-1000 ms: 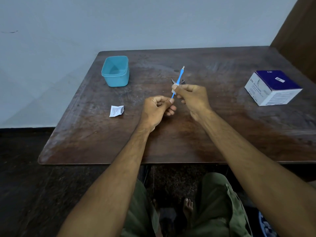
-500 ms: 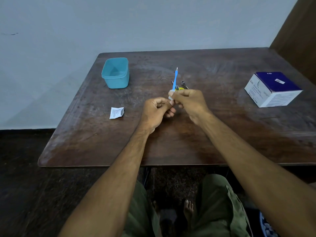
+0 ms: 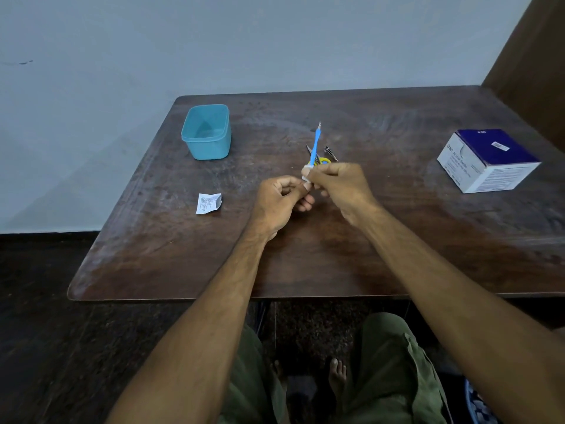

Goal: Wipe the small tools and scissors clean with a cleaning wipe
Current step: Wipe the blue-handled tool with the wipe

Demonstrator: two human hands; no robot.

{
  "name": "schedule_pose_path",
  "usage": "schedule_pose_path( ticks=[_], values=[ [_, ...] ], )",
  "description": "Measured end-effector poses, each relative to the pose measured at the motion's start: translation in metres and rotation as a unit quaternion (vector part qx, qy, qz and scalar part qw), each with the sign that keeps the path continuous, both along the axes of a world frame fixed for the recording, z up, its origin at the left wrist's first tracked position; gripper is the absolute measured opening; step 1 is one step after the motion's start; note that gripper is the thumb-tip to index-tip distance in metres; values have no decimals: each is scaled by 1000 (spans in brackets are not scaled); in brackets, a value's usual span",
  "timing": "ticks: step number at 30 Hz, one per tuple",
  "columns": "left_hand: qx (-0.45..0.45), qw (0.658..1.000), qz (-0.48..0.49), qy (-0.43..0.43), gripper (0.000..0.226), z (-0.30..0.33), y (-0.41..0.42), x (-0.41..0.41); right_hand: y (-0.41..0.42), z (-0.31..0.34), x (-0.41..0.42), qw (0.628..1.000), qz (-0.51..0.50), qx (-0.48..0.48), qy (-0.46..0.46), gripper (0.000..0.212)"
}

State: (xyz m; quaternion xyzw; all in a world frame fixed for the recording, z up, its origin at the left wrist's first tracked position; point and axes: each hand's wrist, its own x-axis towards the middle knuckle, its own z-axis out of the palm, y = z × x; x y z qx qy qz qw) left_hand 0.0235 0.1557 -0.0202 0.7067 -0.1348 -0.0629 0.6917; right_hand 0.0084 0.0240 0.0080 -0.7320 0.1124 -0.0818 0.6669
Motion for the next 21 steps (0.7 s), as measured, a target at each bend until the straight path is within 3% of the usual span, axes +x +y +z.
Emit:
schedule_pose_path(
  ticks=[10, 21],
  values=[
    [8, 1000, -3, 2, 12, -1, 0, 0, -3, 17, 12, 994, -63, 78, -36, 17],
    [55, 998, -26, -28, 28, -2, -6, -2, -3, 3, 9, 999, 1, 50, -3, 11]
  ],
)
